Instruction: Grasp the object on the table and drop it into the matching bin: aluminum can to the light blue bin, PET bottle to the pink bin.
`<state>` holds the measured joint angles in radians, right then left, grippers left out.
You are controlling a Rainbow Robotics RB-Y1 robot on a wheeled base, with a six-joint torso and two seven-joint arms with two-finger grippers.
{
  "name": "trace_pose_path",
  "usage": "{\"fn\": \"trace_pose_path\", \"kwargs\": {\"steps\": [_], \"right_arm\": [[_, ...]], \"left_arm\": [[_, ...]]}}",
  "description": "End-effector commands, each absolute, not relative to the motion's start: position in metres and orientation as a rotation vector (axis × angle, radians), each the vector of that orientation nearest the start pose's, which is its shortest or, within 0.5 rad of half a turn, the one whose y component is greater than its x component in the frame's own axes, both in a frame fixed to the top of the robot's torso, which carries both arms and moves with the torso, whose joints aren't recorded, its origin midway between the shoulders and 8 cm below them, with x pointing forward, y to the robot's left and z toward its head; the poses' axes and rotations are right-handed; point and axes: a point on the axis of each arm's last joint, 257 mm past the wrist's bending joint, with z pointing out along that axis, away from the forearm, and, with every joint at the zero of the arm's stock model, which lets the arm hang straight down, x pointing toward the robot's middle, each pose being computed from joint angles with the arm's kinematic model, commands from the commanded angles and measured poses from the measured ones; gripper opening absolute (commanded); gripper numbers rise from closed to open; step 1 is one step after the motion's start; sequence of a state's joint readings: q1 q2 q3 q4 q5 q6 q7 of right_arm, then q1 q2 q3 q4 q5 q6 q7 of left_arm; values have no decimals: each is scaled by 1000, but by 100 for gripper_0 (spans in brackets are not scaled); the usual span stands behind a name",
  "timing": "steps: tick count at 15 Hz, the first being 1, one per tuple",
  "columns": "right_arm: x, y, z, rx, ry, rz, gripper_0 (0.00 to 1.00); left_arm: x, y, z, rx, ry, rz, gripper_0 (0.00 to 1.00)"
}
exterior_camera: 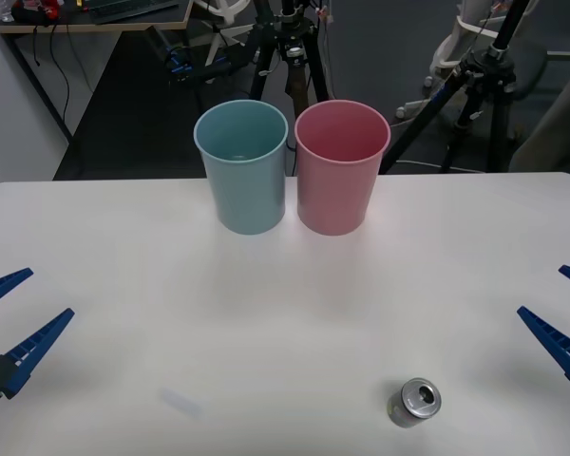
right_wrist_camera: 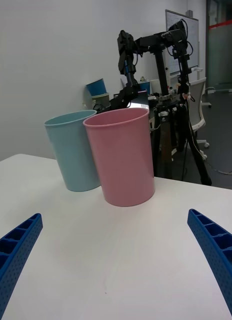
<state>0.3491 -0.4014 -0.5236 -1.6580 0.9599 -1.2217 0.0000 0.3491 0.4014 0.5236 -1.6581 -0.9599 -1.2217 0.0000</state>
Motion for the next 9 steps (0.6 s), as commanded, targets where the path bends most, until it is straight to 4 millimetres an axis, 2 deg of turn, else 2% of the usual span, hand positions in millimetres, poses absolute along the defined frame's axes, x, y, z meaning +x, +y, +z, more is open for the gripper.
{"fn": "trace_pose_path", "kwargs": {"steps": [1, 6, 9], "right_arm": [[342, -329, -173, -439, 1440, 572, 100], [342, -330, -172, -444, 1441, 567, 100], [332, -325, -178, -485, 1454, 580, 100]], "left_arm": [[342, 330, -169, 465, 1441, -567, 100], [342, 330, -169, 465, 1441, -567, 100], [342, 330, -169, 465, 1441, -567, 100]]}}
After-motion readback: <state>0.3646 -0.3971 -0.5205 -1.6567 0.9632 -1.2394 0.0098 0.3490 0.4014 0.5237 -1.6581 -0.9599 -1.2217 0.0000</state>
